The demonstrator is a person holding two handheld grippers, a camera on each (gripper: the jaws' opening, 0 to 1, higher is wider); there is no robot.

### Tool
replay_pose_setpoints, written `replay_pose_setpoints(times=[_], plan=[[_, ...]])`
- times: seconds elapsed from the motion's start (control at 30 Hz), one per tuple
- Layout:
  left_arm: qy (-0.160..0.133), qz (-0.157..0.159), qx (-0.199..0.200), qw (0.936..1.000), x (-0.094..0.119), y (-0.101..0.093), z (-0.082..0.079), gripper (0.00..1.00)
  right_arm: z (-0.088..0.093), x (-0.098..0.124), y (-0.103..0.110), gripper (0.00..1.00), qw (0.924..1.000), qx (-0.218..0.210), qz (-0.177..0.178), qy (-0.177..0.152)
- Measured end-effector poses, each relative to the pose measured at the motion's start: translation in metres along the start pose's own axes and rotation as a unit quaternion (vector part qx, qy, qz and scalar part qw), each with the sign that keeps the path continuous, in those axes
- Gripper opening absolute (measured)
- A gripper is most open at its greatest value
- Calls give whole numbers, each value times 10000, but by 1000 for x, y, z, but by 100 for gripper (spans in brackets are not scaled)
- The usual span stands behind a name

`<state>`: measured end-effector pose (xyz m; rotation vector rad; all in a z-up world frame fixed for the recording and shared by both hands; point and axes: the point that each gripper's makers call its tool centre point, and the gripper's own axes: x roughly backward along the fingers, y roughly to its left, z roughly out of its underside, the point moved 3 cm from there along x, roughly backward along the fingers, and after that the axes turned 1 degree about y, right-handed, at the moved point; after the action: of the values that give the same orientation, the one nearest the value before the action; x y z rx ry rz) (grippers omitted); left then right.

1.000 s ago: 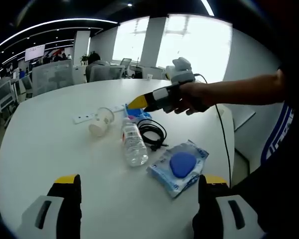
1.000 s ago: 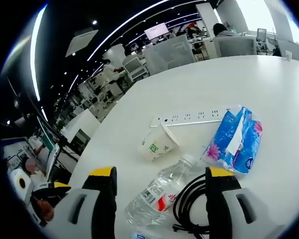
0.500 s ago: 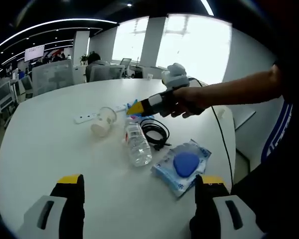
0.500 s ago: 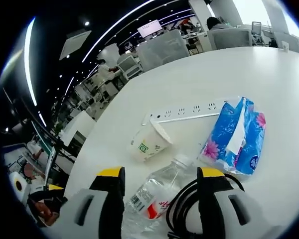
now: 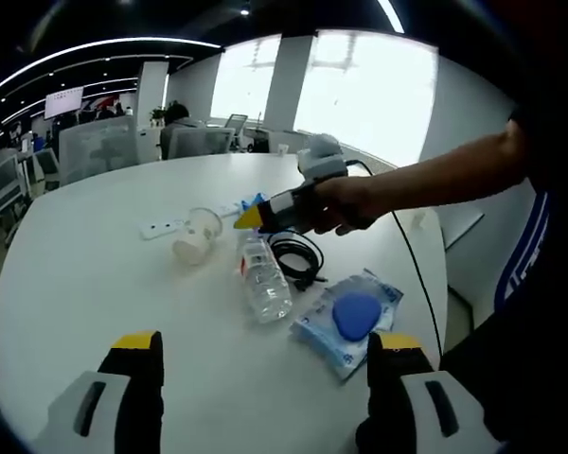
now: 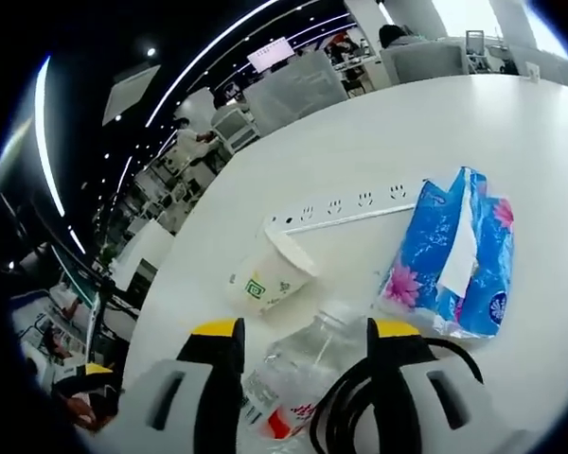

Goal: Arrange the tabletop items into an orderly group along one side of the table until the central work area is clear of visible clutter.

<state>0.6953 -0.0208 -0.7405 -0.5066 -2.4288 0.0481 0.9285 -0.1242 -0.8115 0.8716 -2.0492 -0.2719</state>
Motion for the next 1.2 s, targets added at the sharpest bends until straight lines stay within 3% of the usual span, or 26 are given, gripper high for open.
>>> replay_pose_setpoints(times=[0.4,0.63,1.2], plan=[[-28,30,18,10000,-2,7,1,85,3,-17,-9,35,9975,-675,215,-57],[-4,37,74,10000,-7,10,2,83,5,-22,-16,24,9969,-689,384,-35],[45,79,61,9999,-13,9,1,82,2,-28,-21,19,9926,-1144,393,-127]])
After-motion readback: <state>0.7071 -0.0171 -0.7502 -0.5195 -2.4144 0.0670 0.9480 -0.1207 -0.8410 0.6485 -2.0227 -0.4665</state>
